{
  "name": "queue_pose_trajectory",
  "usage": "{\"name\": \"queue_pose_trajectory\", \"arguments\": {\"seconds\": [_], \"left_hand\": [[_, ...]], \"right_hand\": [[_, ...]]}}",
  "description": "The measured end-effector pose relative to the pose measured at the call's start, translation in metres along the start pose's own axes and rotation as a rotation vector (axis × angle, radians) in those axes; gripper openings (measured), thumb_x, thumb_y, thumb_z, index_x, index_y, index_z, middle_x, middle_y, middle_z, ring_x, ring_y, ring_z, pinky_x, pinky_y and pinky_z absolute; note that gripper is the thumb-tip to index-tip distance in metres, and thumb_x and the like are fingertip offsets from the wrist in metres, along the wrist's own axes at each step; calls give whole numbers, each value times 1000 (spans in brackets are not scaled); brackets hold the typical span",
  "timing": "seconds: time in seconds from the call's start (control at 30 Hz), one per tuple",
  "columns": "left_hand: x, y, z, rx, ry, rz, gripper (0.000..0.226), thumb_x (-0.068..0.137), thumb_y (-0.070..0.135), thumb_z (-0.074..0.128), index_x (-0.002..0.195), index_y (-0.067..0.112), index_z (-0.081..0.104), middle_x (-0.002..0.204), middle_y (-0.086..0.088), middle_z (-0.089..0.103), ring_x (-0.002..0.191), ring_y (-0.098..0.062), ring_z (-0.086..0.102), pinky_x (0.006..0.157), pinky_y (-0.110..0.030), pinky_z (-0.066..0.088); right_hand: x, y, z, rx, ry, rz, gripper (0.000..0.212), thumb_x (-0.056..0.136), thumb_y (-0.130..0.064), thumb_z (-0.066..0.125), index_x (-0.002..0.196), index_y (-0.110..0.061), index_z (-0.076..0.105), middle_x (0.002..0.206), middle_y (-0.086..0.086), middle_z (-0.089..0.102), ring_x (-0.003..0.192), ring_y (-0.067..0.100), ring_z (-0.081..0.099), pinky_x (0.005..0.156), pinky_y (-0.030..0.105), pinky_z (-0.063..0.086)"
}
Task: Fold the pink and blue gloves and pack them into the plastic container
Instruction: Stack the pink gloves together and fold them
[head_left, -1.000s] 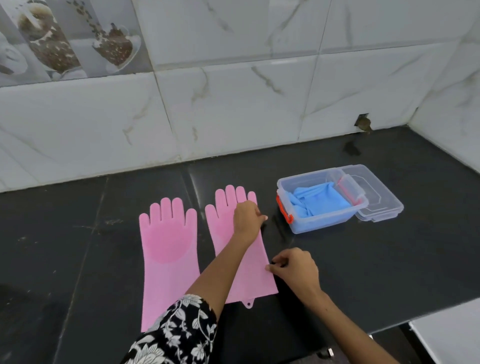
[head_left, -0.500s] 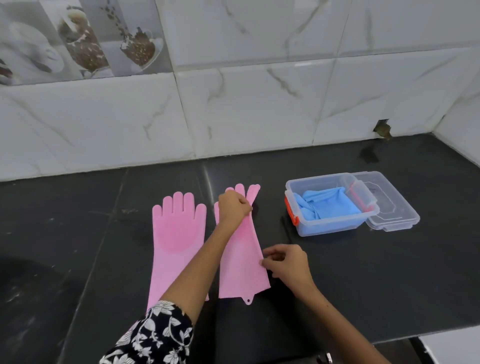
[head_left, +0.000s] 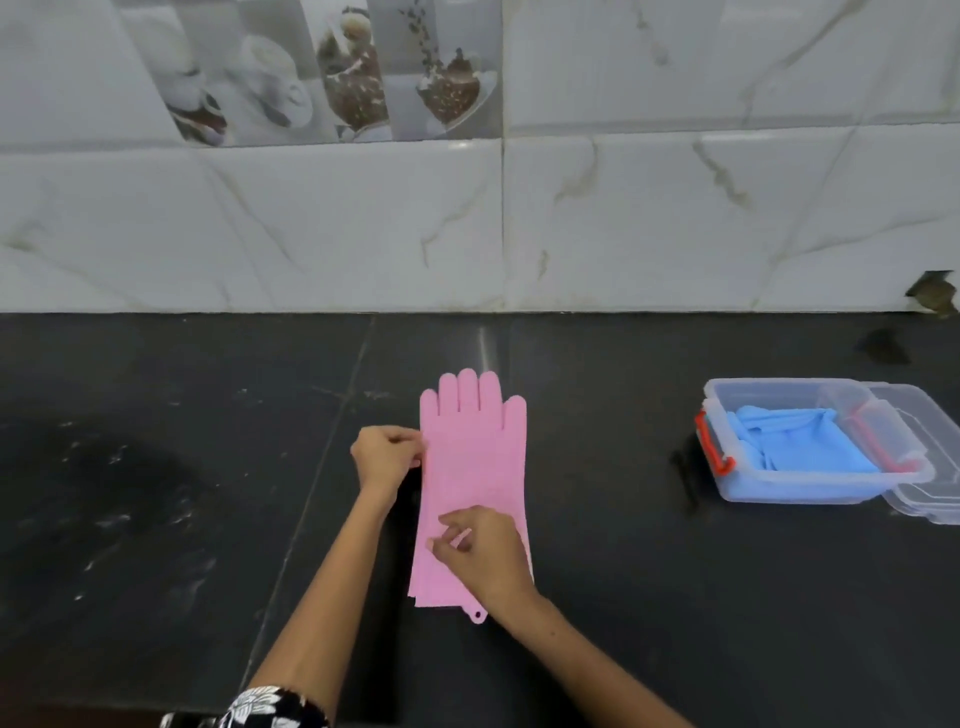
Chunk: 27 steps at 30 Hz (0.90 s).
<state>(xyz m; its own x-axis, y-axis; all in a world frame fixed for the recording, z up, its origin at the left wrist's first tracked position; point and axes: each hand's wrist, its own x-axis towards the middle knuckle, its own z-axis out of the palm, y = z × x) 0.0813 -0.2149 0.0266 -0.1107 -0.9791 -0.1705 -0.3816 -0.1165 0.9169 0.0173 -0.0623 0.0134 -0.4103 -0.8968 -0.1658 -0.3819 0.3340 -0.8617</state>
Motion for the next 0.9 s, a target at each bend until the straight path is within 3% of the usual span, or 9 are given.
{"name": "queue_pose_trajectory", "arguments": {"seconds": [0.13, 0.23, 0.37, 0.47, 0.63, 0.77, 0.9], "left_hand": [[4, -14, -3, 95, -12, 54, 3, 75, 6, 77, 78, 5, 76, 72, -9, 73, 71, -24, 70, 75, -38, 60], [9, -17, -1, 115, -37, 70, 17, 74, 13, 80, 87, 3, 76, 83, -8, 75, 76, -22, 70, 80, -35, 58], [11, -18, 5, 115, -64, 91, 18, 72, 18, 82, 80, 4, 76, 78, -6, 74, 73, -18, 69, 76, -30, 56], [16, -17, 8, 97, -37, 82, 14, 72, 16, 81, 74, 4, 74, 74, -5, 72, 69, -14, 66, 73, -27, 53], [22, -16, 11, 100, 5, 97, 9, 74, 8, 78, 80, 3, 74, 70, -3, 68, 64, -11, 62, 70, -25, 52], [26, -17, 6, 25, 52, 184, 2, 76, 9, 76, 76, 11, 74, 63, 7, 66, 61, -7, 63, 62, -18, 52], [35, -27, 2, 46, 79, 148, 4, 77, 10, 76, 80, 7, 75, 66, 8, 66, 62, -1, 60, 62, -11, 43]], "right_hand": [[11, 14, -6, -138, 108, 8, 24, 83, -34, 68, 104, -22, 70, 100, -9, 69, 69, -1, 56, 63, 8, 42], [32, 20, -35, -143, 285, 24, 18, 85, -27, 67, 100, -19, 72, 98, -5, 72, 74, 5, 62, 68, 17, 48], [69, 21, -60, -126, 440, 128, 21, 86, -23, 62, 101, -10, 70, 94, 2, 72, 80, 15, 63, 71, 26, 47], [94, 19, -60, -72, 447, 199, 21, 86, -24, 62, 95, -7, 70, 91, 4, 72, 79, 18, 62, 70, 28, 48], [119, 22, -60, 34, 447, 274, 15, 82, -19, 68, 92, -9, 72, 90, 6, 73, 82, 25, 68, 77, 45, 58], [129, 19, -60, 80, 471, 171, 12, 80, -17, 71, 91, -13, 73, 84, 2, 73, 78, 19, 69, 74, 43, 59], [135, 17, -53, -3, 426, 192, 19, 80, -20, 70, 97, -11, 71, 90, 4, 73, 78, 23, 69, 76, 43, 58]]}}
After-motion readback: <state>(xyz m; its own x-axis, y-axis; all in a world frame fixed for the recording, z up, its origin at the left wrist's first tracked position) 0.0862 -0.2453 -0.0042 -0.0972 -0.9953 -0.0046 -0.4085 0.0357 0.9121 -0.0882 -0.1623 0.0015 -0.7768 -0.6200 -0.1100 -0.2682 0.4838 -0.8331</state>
